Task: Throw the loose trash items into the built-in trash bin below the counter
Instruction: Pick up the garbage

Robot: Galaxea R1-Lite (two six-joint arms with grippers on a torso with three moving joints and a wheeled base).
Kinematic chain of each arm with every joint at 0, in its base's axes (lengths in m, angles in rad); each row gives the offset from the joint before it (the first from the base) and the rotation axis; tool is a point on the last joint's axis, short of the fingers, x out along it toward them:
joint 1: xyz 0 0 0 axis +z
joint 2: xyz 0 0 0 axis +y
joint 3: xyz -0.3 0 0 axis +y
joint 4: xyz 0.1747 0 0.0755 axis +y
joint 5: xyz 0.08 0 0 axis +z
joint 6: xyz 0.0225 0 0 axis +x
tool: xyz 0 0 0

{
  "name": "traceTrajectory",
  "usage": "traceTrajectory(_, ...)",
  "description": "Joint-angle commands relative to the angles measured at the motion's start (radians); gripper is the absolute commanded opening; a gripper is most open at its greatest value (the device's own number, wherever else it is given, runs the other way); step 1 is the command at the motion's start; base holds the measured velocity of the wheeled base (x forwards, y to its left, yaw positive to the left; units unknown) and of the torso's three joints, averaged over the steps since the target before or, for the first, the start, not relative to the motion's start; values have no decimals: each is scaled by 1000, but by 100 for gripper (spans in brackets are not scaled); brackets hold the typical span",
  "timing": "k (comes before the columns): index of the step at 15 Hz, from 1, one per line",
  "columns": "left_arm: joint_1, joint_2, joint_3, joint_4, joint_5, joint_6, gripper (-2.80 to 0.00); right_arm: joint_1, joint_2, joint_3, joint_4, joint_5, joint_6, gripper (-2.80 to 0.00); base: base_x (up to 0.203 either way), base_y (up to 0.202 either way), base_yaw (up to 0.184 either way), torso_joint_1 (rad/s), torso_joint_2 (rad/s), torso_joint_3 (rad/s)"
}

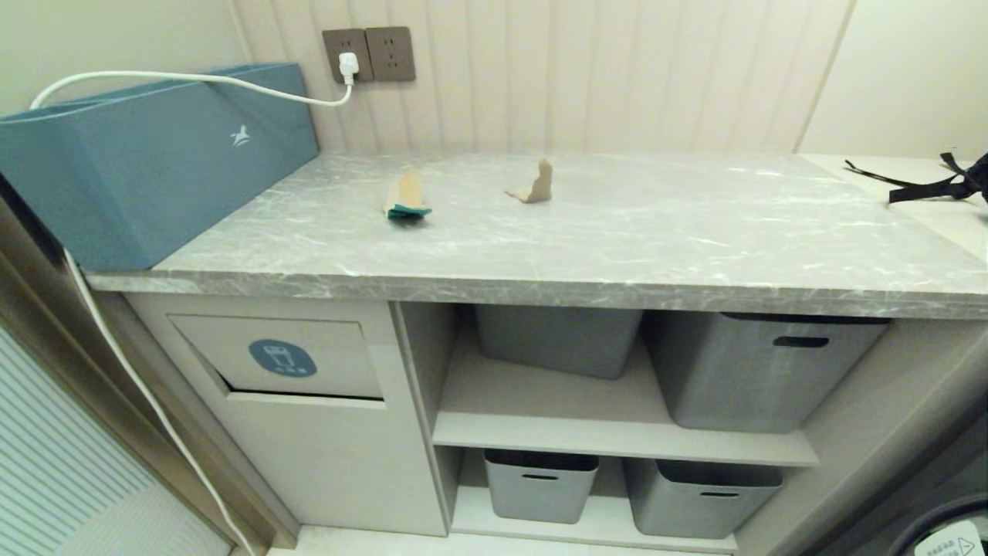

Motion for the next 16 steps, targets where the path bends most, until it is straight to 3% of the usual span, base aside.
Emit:
traceTrajectory(1, 0, 0, 0, 1, 0, 1, -280, 0, -2, 0, 0, 0, -2, -280, 0, 0, 0, 202, -471, -271)
traceTrajectory(16, 0, 0, 0, -2, -3, 1, -280, 0, -2, 0, 0, 2, -2, -280, 0, 0, 0, 241, -527, -289)
